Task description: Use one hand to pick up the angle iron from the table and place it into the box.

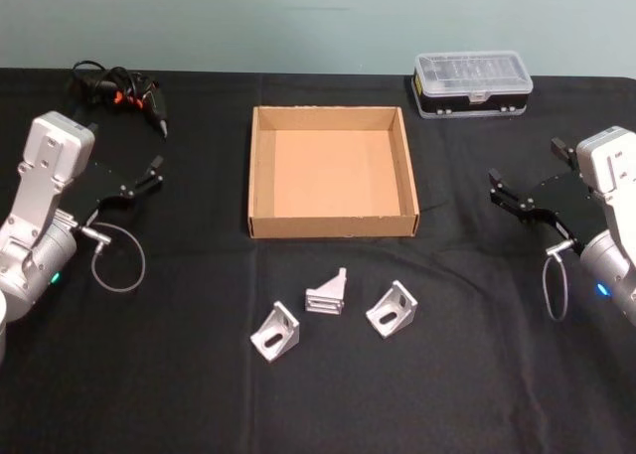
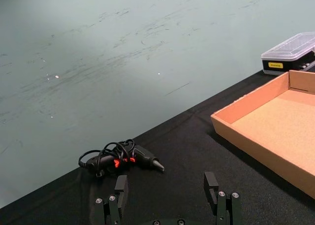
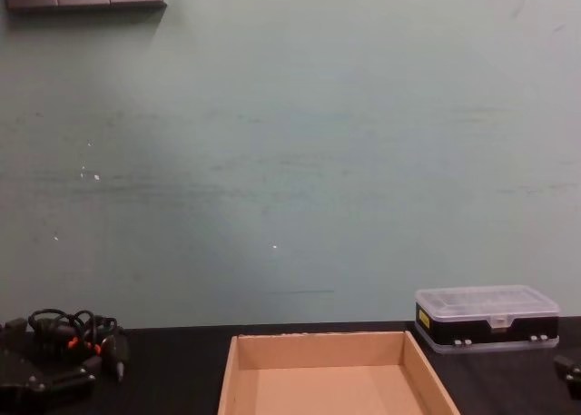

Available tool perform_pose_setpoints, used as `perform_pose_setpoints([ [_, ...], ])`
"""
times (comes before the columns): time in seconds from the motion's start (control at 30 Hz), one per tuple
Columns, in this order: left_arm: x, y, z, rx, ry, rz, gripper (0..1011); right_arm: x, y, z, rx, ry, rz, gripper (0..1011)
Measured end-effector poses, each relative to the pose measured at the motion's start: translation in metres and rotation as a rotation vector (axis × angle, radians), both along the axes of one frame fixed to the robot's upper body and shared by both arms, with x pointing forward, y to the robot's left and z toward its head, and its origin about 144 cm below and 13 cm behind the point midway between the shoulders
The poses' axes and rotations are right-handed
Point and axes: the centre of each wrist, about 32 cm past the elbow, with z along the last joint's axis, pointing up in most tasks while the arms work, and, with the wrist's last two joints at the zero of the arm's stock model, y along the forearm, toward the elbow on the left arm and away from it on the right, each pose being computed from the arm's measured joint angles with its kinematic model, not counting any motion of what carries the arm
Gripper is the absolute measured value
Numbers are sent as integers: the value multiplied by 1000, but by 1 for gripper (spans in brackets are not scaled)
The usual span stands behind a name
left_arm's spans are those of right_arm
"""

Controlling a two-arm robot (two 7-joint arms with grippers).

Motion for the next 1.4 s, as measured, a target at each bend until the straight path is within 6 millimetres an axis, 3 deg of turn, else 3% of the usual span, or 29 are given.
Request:
perform_pose_setpoints([
  [1.4,0,0,0,0,0,0,1011,0,0,0,0,0,0,1004],
])
